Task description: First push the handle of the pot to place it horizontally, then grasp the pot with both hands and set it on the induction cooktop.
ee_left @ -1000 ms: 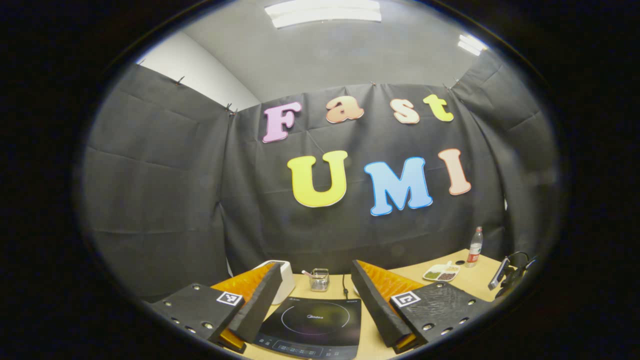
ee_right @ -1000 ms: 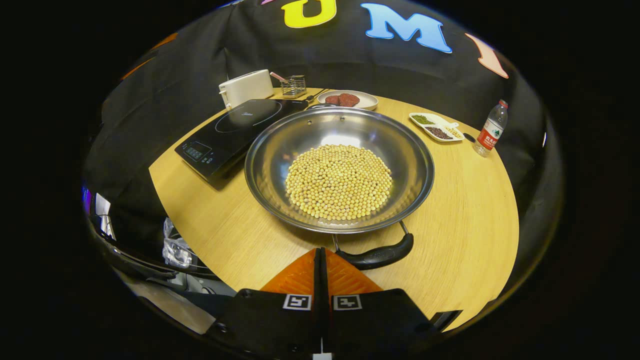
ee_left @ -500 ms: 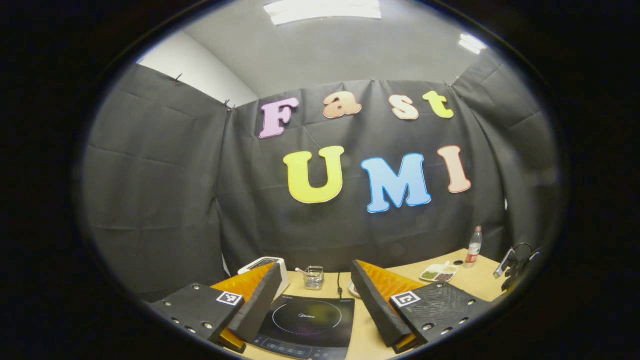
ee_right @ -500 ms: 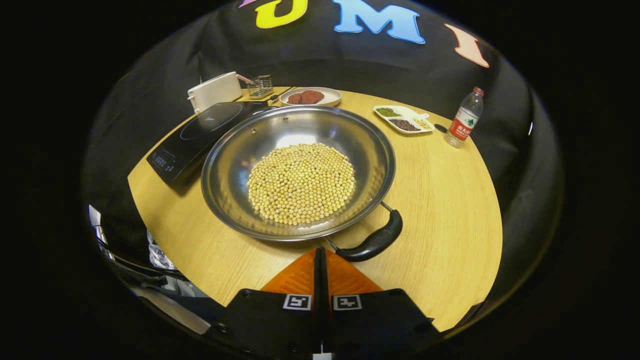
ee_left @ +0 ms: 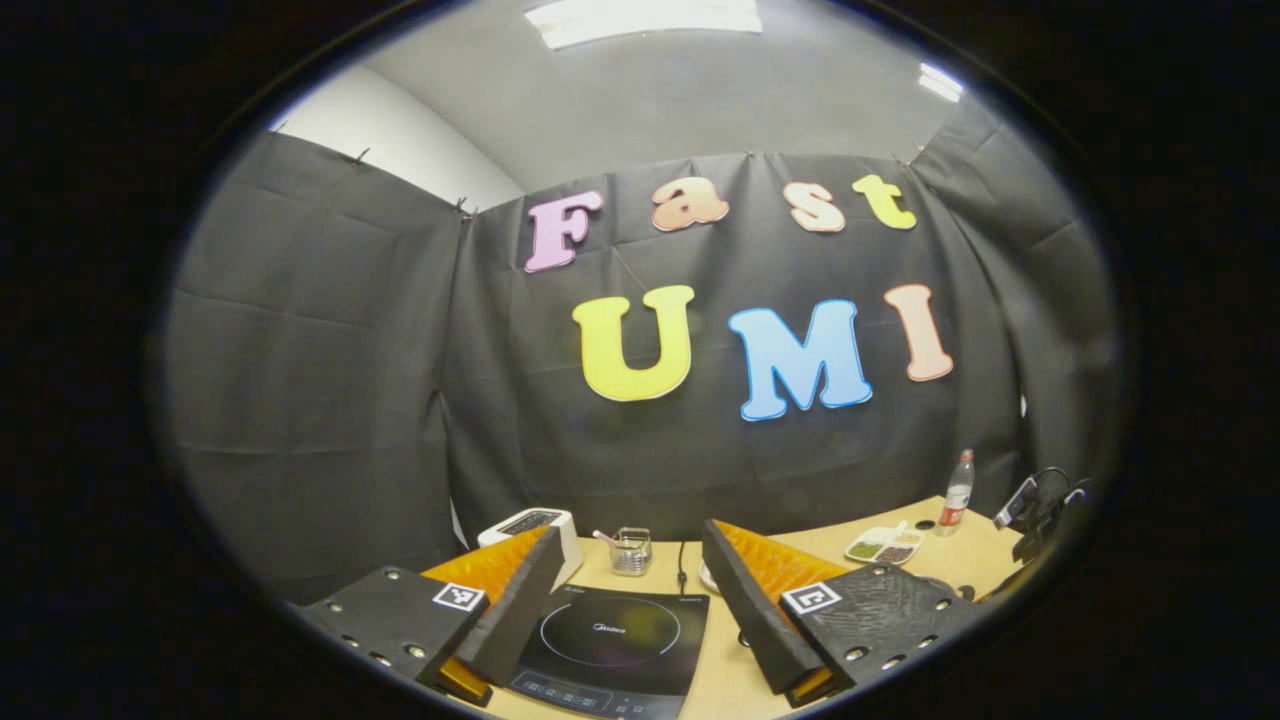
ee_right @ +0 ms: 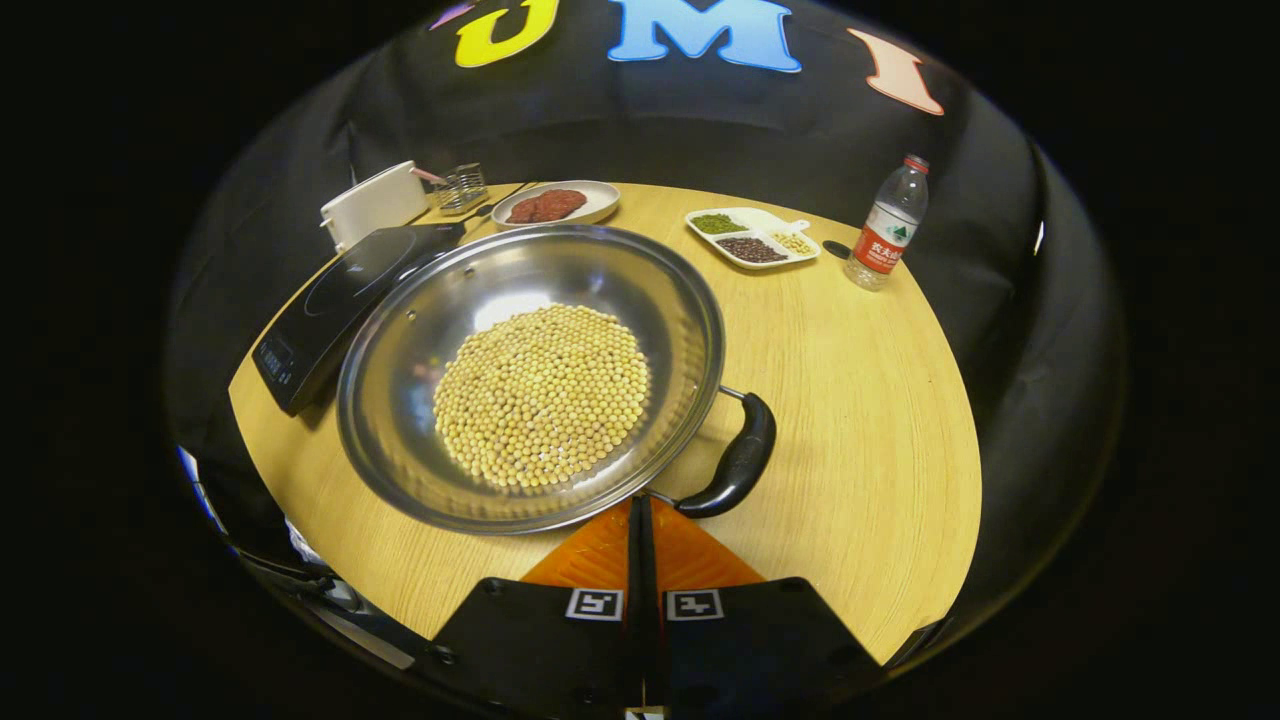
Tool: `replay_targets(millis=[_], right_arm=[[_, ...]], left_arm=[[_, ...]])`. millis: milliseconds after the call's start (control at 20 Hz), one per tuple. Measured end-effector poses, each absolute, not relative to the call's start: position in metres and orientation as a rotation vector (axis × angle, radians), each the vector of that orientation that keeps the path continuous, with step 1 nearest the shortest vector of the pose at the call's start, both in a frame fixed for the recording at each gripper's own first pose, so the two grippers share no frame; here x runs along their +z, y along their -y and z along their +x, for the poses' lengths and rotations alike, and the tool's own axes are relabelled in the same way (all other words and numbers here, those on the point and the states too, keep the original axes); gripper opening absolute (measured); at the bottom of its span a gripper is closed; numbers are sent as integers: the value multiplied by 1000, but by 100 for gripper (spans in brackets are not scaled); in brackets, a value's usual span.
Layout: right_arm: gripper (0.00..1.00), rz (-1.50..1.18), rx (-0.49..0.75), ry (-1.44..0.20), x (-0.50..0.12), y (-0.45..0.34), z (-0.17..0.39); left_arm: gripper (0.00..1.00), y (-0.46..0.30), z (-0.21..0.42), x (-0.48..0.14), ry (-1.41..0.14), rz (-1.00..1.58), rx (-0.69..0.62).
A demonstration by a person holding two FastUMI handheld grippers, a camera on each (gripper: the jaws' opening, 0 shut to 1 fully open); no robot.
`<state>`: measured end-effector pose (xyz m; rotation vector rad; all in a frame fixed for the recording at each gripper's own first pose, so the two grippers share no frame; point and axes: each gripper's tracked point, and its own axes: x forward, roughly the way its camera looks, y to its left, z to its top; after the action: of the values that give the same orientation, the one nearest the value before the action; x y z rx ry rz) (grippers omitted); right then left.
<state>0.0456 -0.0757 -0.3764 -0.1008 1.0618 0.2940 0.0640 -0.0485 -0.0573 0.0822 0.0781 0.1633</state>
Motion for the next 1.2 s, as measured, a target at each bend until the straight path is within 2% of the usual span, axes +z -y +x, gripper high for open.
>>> replay_targets(millis=[150, 200, 250, 500, 550, 600, 700, 750, 800, 850, 900, 950, 1000, 1050, 1100, 1200], right_arm=[[2, -103, 245, -1040, -380, 87, 64], [2, -99, 223, -1027, -381, 91, 70], [2, -90, 198, -1018, -380, 92, 76], [2, -58, 153, -942, -359, 101, 75], [3, -29, 162, -922, -354, 96, 73], [14, -6, 161, -903, -343, 94, 71], [63, 31, 137, -839, -330, 98, 78], [74, 52, 120, -809, -323, 97, 82], [100, 67, 100, -784, -318, 99, 86], [94, 74, 86, -768, -314, 101, 88], [96, 74, 75, -757, -313, 102, 91], [97, 69, 65, -753, -314, 104, 94], [92, 63, 55, -751, -314, 107, 95], [92, 59, 47, -748, -315, 108, 97], [96, 52, 35, -745, -317, 110, 100], [93, 44, 20, -736, -320, 114, 106]], left_arm=[[92, 51, 66, -66, -94, 75, 176], [87, 53, 67, -70, -101, 73, 177], [87, 55, 69, -74, -110, 71, 177], [88, 73, 79, -103, -169, 49, 122], [95, 77, 82, -111, -187, 40, 104], [92, 80, 86, -122, -207, 30, 86], [92, 91, 94, -142, -252, 6, 48], [88, 96, 99, -153, -274, -6, 29], [88, 98, 103, -161, -290, -15, 14], [89, 104, 108, -173, -313, -22, -2], [88, 110, 113, -186, -339, -26, -20], [92, 118, 117, -198, -370, -28, -41], [92, 126, 122, -212, -398, -28, -65], [90, 136, 127, -225, -423, -24, -91], [88, 143, 130, -237, -447, -18, -112], [88, 156, 136, -267, -511, -4, -153]])
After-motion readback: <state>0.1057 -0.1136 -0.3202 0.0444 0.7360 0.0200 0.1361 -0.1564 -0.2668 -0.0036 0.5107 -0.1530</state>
